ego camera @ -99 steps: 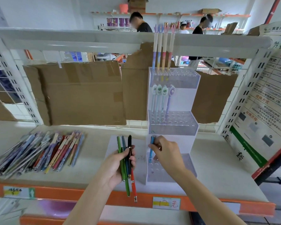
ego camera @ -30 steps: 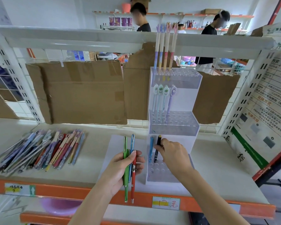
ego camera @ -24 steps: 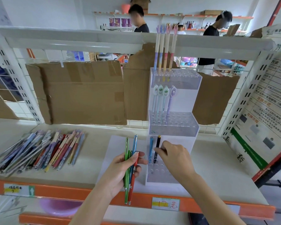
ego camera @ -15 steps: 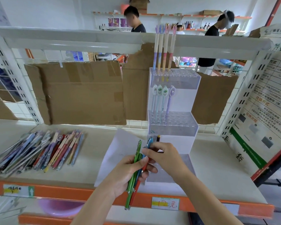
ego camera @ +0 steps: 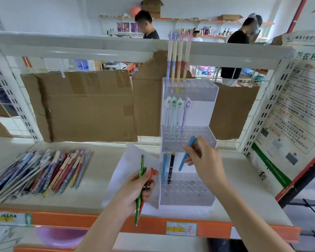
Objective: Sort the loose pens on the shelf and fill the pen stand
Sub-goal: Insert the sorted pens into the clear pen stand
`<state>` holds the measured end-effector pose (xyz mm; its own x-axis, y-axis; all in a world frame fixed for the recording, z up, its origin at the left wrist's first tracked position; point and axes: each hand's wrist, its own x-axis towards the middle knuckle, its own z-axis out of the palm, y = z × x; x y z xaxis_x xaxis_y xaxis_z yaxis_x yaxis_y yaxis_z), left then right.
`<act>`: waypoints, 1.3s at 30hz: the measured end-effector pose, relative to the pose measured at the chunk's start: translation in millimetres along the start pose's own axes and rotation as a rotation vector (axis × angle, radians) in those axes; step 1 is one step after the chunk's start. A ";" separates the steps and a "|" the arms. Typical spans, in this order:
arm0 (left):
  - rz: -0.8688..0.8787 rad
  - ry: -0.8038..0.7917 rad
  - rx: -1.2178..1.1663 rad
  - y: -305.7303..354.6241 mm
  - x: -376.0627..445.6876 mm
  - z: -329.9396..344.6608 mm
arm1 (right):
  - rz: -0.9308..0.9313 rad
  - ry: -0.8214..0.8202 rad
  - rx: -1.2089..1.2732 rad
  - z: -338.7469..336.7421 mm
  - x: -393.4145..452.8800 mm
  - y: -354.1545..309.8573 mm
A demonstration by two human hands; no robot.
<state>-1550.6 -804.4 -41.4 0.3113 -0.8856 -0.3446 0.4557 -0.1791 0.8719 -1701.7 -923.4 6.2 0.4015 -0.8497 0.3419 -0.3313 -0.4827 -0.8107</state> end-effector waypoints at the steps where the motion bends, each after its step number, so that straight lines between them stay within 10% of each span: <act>1: 0.003 -0.003 -0.024 0.1 1.3 0.4 | 0.011 -0.018 0.004 2.1 -0.4 2.9; 29: 0.016 -0.092 -0.029 -3.8 -5.7 -0.8 | 0.028 -0.272 -0.547 28.9 -13.8 26.8; 39: 0.031 -0.206 0.119 -5.7 -5.9 17.5 | 0.153 -0.317 0.084 27.9 -30.4 -0.5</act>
<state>-1569.6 -805.7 -38.3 0.1413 -0.9579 -0.2498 0.3437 -0.1892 0.9198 -1689.9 -891.3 -17.1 0.6015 -0.7966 0.0598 -0.3422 -0.3246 -0.8818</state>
